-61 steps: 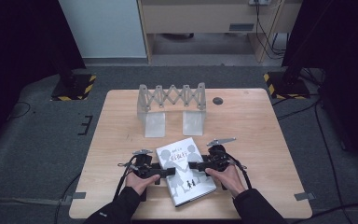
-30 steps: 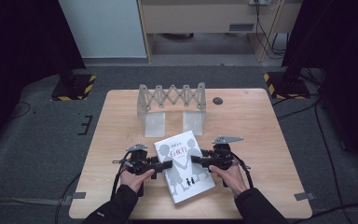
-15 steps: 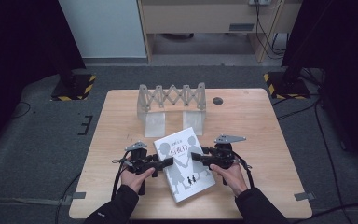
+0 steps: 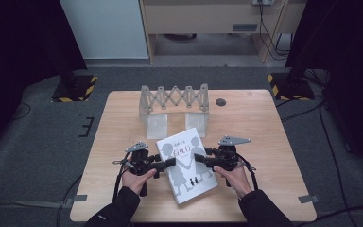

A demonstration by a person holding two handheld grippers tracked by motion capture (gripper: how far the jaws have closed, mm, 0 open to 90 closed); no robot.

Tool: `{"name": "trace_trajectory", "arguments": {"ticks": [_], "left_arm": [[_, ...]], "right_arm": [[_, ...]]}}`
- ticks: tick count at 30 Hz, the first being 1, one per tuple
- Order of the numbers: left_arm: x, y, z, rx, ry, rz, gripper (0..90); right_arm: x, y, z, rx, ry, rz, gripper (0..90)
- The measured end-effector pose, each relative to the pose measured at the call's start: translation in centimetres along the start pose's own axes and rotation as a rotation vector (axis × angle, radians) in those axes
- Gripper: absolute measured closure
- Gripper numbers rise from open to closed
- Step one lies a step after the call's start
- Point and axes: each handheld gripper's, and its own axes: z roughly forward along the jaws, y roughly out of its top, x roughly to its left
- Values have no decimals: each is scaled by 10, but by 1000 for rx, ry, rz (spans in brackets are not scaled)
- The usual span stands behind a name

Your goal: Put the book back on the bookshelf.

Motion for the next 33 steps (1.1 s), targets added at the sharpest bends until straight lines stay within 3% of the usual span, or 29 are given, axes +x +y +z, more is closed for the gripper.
{"name": "trace_trajectory", "arguments": {"ticks": [9,20,26,28,33], "left_arm": [[-1,0,-1,-25,-11,-3,351],[-3,1,-1,-20,-6,-2,350],[-1,-1,-3,-48,-38,-17,392],[-2,-1,-5,-72,-60,-8,404],[-5,-1,-6,-70,-53,-1,405]], "right_arm": [[-1,0,-1,-5,0,7,487],[-1,0,-2,-15,4,-2,487],[-1,0,-2,-10,5,11,471],[-1,0,-1,-10,13,14,416],[0,1,-2,-5,12,-3,414]]}}
